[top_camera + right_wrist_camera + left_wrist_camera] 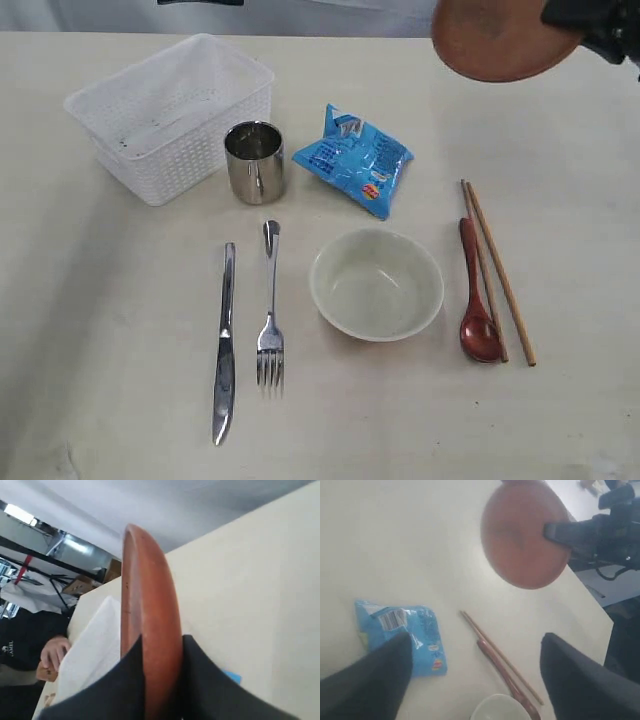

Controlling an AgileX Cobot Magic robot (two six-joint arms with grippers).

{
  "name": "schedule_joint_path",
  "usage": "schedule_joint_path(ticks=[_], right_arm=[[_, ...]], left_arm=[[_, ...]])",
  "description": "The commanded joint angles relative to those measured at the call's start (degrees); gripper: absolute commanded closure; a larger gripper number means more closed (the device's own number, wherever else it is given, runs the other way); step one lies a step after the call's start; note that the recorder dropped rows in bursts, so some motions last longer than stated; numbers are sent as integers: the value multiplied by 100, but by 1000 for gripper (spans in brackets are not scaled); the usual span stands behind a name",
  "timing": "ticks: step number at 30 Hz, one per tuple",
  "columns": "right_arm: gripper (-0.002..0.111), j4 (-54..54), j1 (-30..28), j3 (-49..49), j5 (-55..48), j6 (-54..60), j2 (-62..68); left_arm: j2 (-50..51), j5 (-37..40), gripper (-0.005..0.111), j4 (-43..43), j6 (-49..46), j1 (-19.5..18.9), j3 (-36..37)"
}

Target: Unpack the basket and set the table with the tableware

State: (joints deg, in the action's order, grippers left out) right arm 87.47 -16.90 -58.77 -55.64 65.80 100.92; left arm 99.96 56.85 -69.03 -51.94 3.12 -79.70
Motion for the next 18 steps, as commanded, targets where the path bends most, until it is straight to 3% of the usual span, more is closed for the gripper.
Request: schedule_joint_path(ticks=[1, 9, 18], right_arm=[[108, -227, -85, -38, 155, -140, 566], [108, -163, -17, -186, 157, -28, 1609], [108, -204, 360, -586, 350, -8, 2234]], left_arm=[[-15, 45, 53, 178, 15, -27, 3], [25, 223, 79, 189, 15, -27, 25], [25, -257, 81, 168, -251, -27, 545]])
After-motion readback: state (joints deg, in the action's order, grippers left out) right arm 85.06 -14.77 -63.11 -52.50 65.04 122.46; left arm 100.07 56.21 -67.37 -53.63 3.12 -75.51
